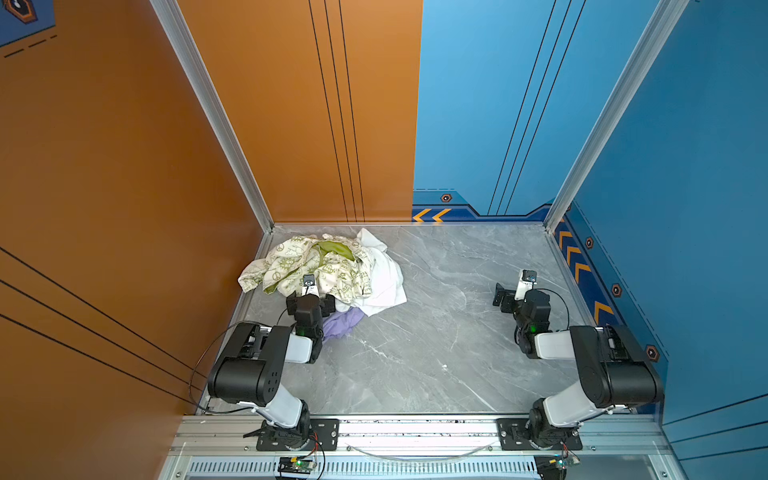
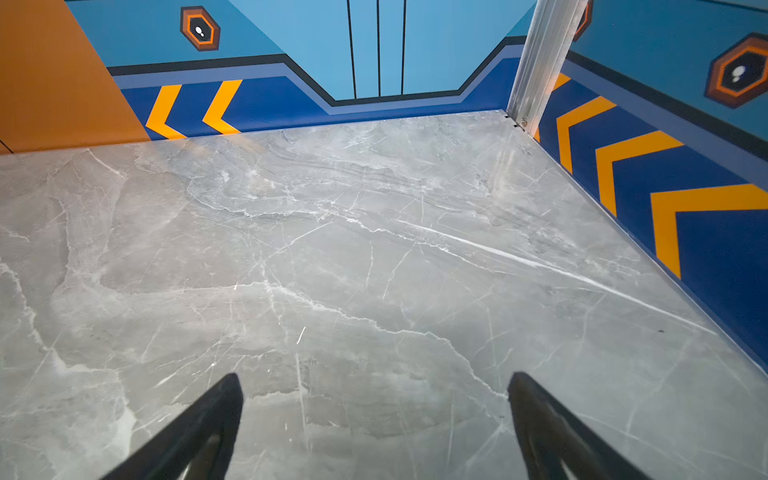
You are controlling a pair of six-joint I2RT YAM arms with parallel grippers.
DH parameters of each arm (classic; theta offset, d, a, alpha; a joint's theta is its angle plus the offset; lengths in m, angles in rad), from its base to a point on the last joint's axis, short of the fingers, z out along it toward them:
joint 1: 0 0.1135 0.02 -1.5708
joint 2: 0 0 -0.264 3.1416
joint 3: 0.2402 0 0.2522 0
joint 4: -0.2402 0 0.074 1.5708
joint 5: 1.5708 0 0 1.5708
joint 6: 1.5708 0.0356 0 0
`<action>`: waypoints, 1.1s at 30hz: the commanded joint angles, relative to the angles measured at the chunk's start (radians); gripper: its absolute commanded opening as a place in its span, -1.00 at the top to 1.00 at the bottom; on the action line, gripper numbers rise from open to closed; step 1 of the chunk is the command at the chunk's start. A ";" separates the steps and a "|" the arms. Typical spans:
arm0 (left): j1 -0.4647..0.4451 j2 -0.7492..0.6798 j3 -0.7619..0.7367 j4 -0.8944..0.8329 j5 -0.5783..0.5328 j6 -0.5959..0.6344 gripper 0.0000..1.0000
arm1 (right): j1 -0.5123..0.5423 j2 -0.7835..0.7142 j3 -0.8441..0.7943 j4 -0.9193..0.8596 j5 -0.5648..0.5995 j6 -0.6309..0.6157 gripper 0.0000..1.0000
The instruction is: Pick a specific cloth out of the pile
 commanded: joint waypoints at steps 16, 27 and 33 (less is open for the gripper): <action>-0.002 -0.004 0.015 0.012 -0.004 0.008 -0.96 | 0.006 -0.010 0.008 -0.017 0.017 -0.014 -1.00; 0.037 -0.011 0.019 -0.011 0.039 -0.024 -0.96 | 0.005 -0.010 0.008 -0.019 0.013 -0.015 -1.00; 0.001 -0.205 0.007 -0.140 -0.054 -0.009 -0.96 | 0.020 -0.147 0.014 -0.134 0.094 -0.009 -1.00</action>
